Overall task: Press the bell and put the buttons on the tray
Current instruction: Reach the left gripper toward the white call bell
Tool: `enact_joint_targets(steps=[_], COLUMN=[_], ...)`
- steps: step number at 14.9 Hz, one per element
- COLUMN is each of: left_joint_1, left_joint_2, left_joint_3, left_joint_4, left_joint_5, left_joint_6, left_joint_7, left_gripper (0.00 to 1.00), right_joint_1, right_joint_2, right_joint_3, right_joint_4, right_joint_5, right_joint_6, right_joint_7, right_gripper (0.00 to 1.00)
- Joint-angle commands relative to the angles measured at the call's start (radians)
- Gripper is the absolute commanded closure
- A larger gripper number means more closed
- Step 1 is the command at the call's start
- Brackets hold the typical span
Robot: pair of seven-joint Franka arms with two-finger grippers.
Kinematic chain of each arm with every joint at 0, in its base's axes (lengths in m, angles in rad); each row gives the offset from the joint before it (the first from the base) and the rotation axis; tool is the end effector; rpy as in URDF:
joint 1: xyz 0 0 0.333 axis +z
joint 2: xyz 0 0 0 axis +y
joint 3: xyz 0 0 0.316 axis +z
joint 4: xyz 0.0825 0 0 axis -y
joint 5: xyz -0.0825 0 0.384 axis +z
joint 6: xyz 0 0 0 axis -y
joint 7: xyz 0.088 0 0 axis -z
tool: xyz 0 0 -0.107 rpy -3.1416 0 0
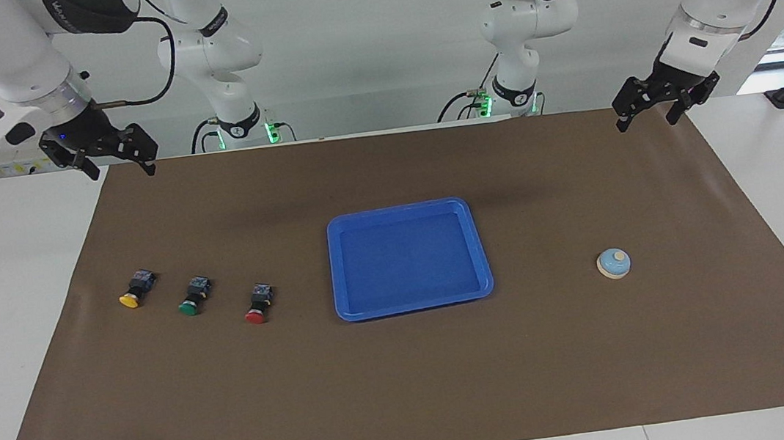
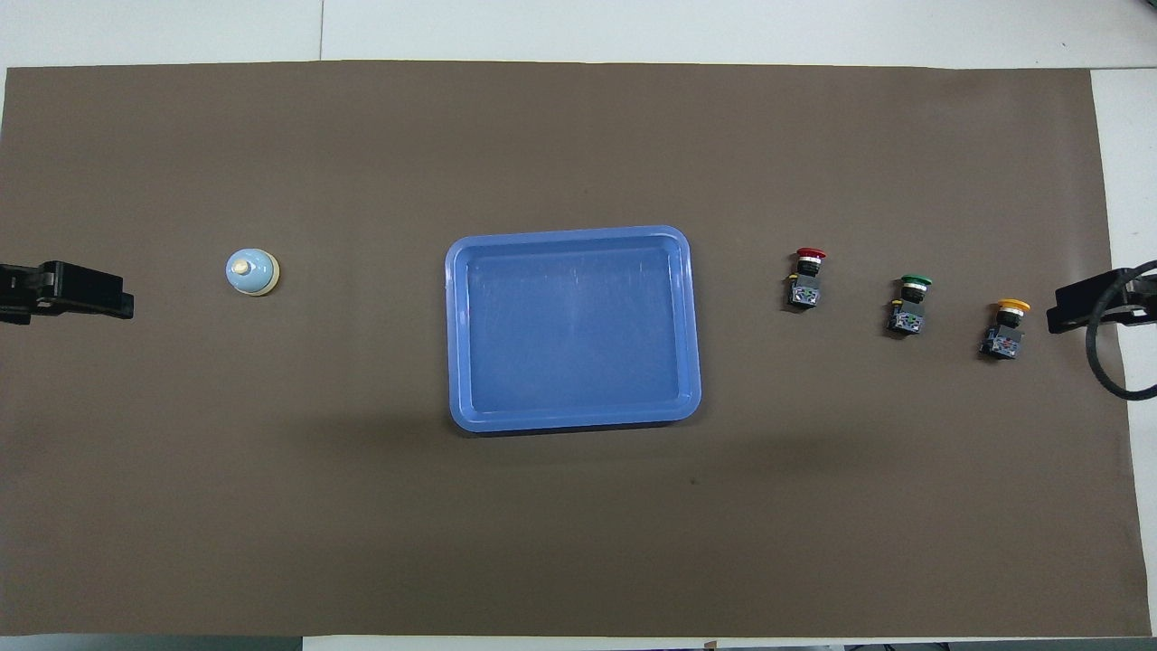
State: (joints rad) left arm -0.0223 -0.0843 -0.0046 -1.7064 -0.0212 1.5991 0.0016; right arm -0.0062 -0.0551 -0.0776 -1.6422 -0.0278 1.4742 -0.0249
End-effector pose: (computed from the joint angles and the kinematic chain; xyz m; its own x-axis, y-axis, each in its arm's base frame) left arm 0.5286 -0.0165 0.6086 0.9993 -0.0279 -0.0230 -0.0274 -0.9994 0.0208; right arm 0.5235 -0.0483 0.6130 0.9917 -0.0604 -0.1133 -0.0584 -0.9981 0.0207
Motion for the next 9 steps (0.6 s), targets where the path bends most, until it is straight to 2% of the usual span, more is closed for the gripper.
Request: enact_joint_targets(steps=[1,6,7,8,9], left_joint_1=[-0.01,-0.011,-0.01,-0.004,-0.001], left_joint_2=[-0.008,-0.015,-0.015,-0.011,0.0], left_joint_3=[0.006,0.003,0.003,0.003,0.003], left_joint_4=[0.008,-0.027,-0.029,-0.029,-0.029], left_joint_5=[0.004,0.003,0.003,0.003,0.003], left_joint_6=[-0.024,-0.007,0.014,0.021,0.028], left_joint_7=[0.0,-0.008,-0.003,-0.002,0.0], left_gripper=[0.0,0.02,0.33,0.58,0.91], right_joint_1=[-0.001,-0.001,-0.001,-0.001,-0.001], right_joint_2=[-0.017,-0.017,-0.017,-0.017,-0.017], right_joint_3=[0.002,0.002,0.002,0.002,0.002], right_joint_4=[-0.016,-0.016,-0.016,-0.016,-0.018], right_joint_5=[-0.015,-0.015,-0.015,-0.015,-0.015], right_joint_6=[0.005,0.006,0.005,0.006,0.005], right_joint_7=[-0.015,-0.015,-0.013,-0.015,-0.015], right_gripper=[0.0,0.0,0.0,0.0,0.0])
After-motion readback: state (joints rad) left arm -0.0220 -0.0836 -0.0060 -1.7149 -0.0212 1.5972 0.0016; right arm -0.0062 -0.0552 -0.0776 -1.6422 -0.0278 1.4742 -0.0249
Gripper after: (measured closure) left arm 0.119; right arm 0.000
